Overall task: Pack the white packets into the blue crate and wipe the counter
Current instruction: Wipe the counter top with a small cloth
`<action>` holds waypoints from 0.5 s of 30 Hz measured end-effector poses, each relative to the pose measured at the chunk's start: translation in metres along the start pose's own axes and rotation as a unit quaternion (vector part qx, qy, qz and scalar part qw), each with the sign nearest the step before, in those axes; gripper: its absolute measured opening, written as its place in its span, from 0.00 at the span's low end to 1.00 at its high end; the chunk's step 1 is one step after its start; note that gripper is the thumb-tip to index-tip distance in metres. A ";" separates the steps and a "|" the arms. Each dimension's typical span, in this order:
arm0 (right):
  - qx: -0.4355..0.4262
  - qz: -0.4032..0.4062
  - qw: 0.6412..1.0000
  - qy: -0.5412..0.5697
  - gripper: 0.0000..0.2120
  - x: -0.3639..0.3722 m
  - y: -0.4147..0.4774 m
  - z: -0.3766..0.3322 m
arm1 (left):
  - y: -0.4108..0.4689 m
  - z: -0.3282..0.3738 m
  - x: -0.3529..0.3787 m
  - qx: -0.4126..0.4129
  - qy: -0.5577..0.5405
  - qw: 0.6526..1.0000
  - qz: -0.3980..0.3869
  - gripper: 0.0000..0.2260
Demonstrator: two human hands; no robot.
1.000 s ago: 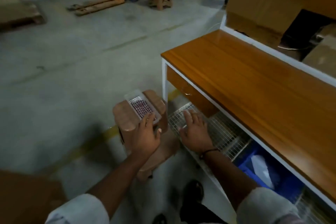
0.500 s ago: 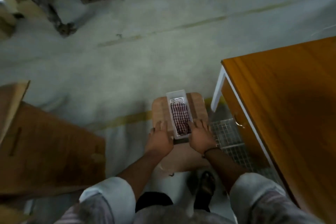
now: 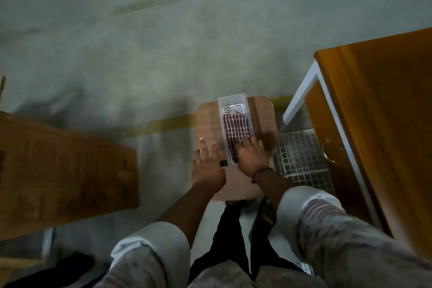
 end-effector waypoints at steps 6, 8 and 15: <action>0.050 0.003 0.998 -0.032 0.16 0.020 0.032 -0.012 | 0.030 0.003 0.007 0.034 -0.044 0.998 -0.003 0.39; 0.065 0.011 0.997 -0.037 0.16 0.024 0.041 -0.015 | 0.040 0.002 0.008 0.041 -0.050 0.998 -0.016 0.40; 0.103 0.015 0.994 -0.018 0.15 0.028 0.061 -0.011 | 0.068 -0.001 0.013 0.077 -0.038 0.995 -0.042 0.41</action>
Point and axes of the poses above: each hand's wrist, its own y-axis towards the middle knuckle, its own x-axis out of the palm, z = x × y, the point moved 3 cm from there along y, towards the middle knuckle, and after that the axes turned 10 degrees about z, right-handed, at the moved point
